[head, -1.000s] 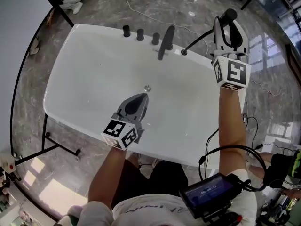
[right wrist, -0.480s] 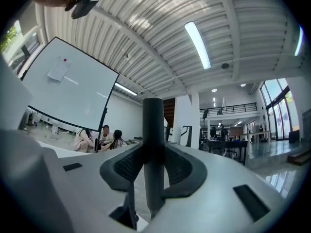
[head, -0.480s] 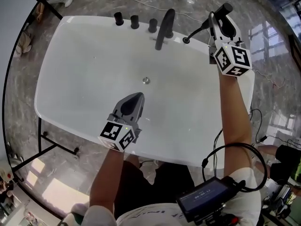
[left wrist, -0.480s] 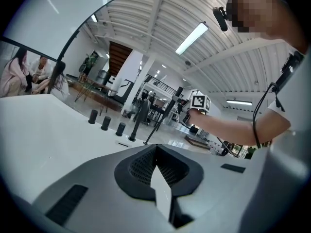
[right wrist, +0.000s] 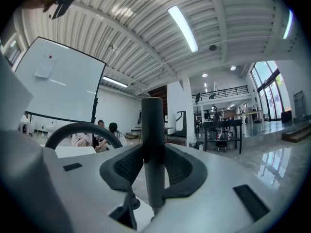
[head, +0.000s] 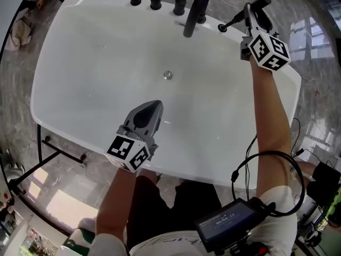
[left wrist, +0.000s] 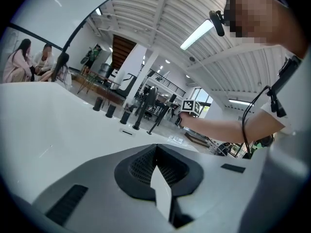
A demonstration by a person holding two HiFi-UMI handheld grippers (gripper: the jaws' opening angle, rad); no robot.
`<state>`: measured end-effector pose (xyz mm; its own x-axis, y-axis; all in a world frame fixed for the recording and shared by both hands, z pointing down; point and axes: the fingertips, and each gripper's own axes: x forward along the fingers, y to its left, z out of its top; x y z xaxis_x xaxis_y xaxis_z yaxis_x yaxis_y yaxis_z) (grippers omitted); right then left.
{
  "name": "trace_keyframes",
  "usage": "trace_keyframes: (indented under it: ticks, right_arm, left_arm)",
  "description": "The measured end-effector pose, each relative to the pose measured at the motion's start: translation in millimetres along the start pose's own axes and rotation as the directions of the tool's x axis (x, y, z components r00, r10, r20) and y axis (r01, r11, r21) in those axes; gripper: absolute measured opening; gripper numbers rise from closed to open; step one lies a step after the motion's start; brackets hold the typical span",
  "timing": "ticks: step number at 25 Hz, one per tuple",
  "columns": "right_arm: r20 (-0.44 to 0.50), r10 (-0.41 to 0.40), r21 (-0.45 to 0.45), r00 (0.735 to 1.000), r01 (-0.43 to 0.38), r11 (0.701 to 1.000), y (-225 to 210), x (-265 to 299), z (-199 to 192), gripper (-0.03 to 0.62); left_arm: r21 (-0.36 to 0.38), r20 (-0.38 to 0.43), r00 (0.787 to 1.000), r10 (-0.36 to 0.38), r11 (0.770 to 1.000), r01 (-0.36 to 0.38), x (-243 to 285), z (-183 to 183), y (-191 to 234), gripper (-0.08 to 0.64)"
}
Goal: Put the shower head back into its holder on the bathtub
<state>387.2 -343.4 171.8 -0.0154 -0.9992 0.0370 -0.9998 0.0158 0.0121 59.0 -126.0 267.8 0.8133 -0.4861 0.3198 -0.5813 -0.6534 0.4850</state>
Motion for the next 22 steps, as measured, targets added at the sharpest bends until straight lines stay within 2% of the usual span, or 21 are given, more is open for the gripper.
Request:
trace_keyframes:
  ticks: [8, 22]
  right_arm:
    - [-0.105, 0.029, -0.033, 0.994, -0.033, 0.999, 4.3, 26.7, -63.0, 0.135]
    - [-0.166, 0.027, -0.044, 0.986, -0.035, 0.998, 3.2, 48.8, -104.6, 0.135]
  left_arm:
    - [-0.017, -0.029, 1.000, 0.004, 1.000, -0.004, 5.8, -21.3, 14.7, 0.014]
    - [-0.057, -0.035, 0.999, 0.038, 0.998, -0.040, -2.1, -33.6, 36.3, 0.014]
